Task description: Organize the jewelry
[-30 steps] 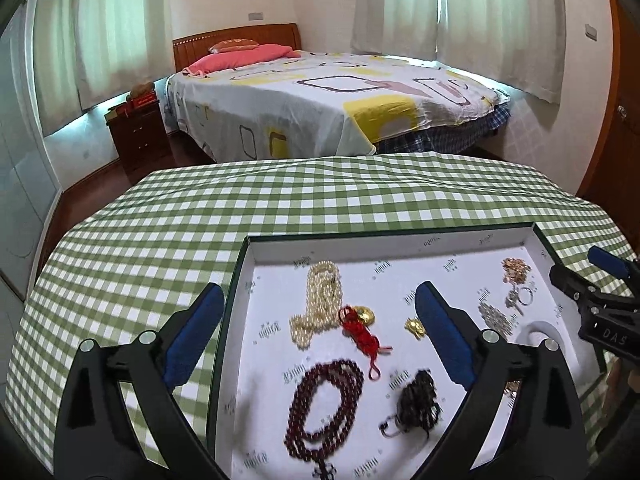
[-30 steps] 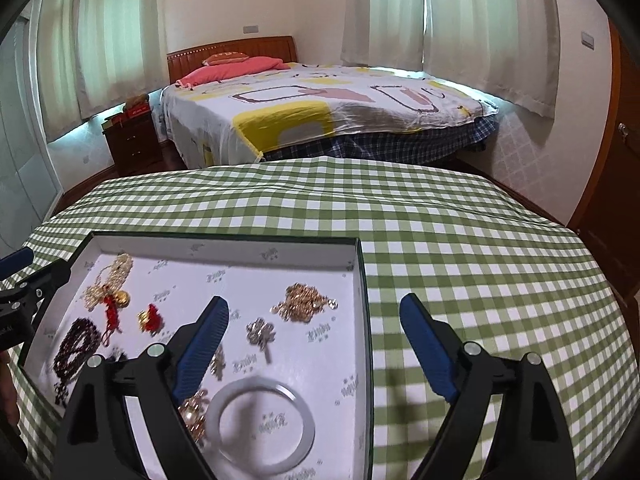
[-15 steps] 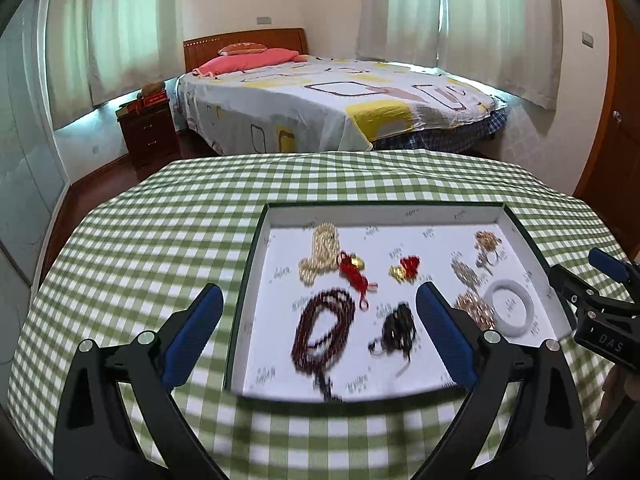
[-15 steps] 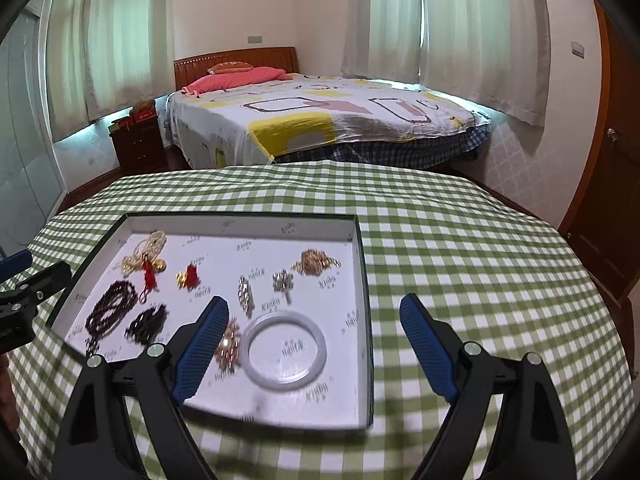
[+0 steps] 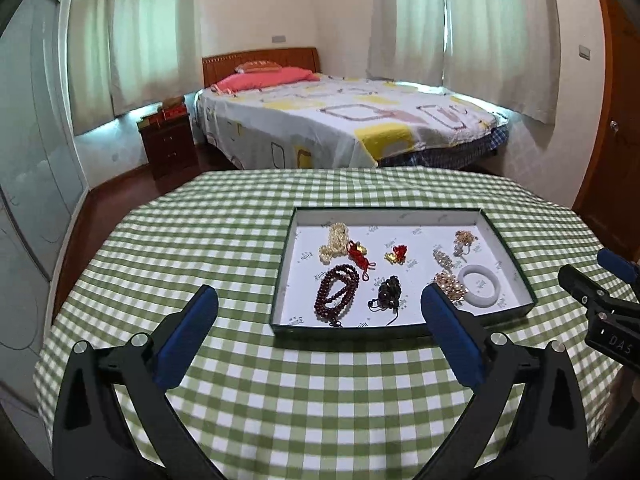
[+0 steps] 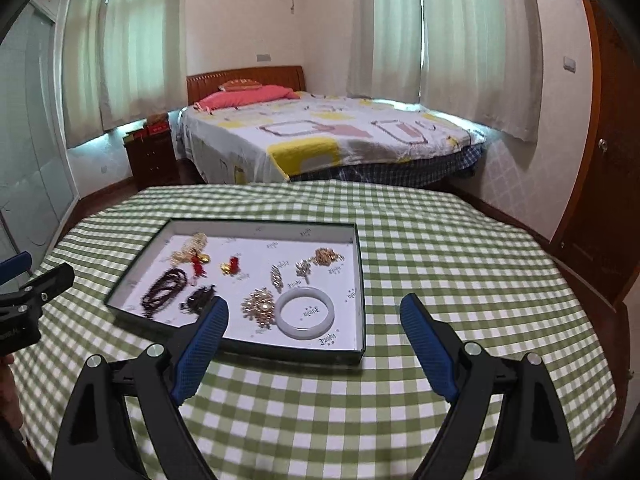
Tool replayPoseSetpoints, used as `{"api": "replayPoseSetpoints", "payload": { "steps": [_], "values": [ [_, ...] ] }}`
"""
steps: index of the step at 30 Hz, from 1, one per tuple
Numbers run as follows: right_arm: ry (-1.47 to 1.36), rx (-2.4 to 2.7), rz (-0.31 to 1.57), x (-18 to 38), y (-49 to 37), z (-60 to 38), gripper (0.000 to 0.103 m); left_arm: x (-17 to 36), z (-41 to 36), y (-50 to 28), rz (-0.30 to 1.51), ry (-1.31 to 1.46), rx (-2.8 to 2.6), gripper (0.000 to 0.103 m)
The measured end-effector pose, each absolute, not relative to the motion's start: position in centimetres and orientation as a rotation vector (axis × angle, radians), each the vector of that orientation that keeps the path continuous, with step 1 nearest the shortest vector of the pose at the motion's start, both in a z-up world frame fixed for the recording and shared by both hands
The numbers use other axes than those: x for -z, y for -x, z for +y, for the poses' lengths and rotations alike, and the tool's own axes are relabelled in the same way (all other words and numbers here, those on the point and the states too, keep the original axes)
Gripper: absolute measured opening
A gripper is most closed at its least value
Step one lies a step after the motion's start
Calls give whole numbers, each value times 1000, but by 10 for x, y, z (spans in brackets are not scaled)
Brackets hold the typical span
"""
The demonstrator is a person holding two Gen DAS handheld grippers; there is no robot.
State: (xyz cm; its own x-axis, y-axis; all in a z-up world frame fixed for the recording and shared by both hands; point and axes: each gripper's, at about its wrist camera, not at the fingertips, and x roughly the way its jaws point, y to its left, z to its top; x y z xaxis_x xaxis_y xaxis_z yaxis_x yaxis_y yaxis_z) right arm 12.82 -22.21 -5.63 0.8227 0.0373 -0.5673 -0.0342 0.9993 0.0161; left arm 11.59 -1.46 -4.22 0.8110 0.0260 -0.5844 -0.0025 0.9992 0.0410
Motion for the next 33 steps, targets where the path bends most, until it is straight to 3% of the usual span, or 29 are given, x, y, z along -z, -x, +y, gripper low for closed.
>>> {"api": "replayPoseSetpoints", "payload": {
  "steps": [15,33],
  "values": [
    [-20,-51,470,3,-59,-221,86,-19,-16,-45,488,-43,-16,99],
    [-12,-59,380,-23,-27,-220,86,-45,-8,-8,422,7,-17,99]
  ]
}}
